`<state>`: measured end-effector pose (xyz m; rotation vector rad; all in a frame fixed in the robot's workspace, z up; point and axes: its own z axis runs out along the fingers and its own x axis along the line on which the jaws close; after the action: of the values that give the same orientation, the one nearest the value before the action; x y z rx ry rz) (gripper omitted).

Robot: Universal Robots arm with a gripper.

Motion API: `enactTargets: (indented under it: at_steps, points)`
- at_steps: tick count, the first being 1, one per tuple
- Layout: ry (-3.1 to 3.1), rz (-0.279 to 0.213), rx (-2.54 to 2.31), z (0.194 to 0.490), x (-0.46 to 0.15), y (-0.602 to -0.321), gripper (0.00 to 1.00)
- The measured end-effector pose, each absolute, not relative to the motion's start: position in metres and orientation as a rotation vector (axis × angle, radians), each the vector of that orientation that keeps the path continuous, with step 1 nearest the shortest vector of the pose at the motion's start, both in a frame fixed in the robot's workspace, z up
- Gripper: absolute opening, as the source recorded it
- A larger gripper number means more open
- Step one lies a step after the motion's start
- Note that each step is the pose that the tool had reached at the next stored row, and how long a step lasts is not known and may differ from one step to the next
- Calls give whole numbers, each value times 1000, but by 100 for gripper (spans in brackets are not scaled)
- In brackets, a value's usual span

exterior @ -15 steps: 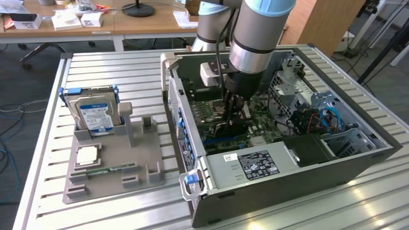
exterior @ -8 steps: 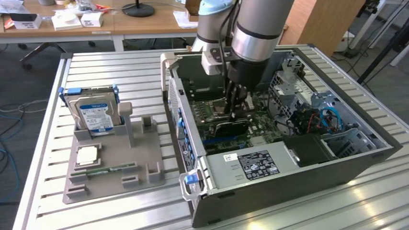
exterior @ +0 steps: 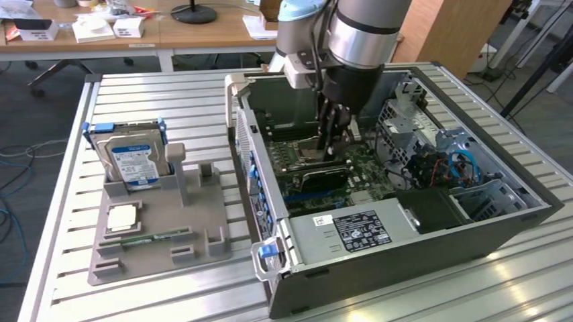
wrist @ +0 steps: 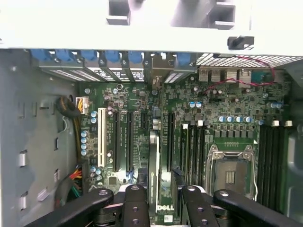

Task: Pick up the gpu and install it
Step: 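Insert the gpu into the slot, then press down on the gpu until it lock into place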

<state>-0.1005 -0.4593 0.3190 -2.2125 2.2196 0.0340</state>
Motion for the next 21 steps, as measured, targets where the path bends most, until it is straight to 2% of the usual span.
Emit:
enactTargets:
  at_steps: [11,21]
  points:
    - [2220,34,-2212,340,-101,-459,34]
    - [2220,34,-2212,340,-101,-459,34]
